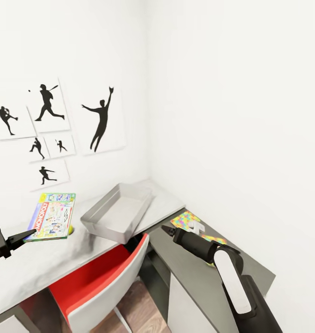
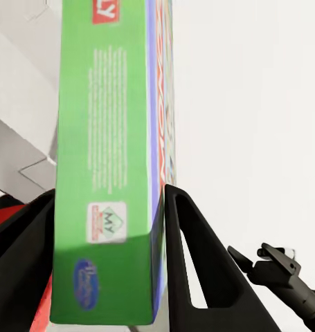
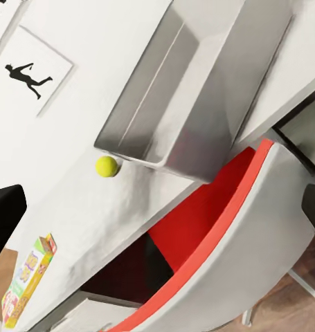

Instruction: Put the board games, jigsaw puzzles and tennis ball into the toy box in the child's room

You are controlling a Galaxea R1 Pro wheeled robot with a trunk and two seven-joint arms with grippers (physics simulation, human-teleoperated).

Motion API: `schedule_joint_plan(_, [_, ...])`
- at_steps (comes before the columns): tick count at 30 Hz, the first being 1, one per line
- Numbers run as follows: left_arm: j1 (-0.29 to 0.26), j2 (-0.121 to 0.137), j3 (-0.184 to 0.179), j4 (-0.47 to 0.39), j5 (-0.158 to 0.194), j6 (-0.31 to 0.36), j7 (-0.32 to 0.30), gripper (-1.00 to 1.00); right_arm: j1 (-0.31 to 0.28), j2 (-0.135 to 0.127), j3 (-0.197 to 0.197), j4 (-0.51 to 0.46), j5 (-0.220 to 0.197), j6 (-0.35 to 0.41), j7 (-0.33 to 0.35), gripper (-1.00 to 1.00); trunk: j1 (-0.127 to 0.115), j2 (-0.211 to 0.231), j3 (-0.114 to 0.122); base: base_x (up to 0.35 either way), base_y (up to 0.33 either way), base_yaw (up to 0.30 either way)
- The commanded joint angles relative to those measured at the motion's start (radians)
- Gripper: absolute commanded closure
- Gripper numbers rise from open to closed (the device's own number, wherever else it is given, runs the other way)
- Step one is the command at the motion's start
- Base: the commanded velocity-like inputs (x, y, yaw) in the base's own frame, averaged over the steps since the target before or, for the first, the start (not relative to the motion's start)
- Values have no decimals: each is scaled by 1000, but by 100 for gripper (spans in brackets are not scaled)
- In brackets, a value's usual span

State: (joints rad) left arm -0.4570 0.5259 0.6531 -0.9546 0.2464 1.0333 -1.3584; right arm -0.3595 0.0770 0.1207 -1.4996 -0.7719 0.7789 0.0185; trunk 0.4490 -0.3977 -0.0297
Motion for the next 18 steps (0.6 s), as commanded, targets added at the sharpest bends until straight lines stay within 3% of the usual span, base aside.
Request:
schedule_joint_plan(1, [-1, 0, 0, 0, 4, 9, -2, 100, -1, 1, -1, -1, 2, 5, 2, -100, 1, -2, -2, 186, 189, -23])
schedule_joint_plan(8, [-1, 0, 0, 0, 4, 10, -2, 100, -1, 1, -1, -2, 2, 5, 3, -100, 1, -2, -2, 147, 135, -5])
schedule_joint_plan(18, [-1, 0, 0, 0, 4, 9, -2, 100, -1, 1, -2, -1, 2, 7, 3, -100, 1, -2, -2, 54, 91, 0])
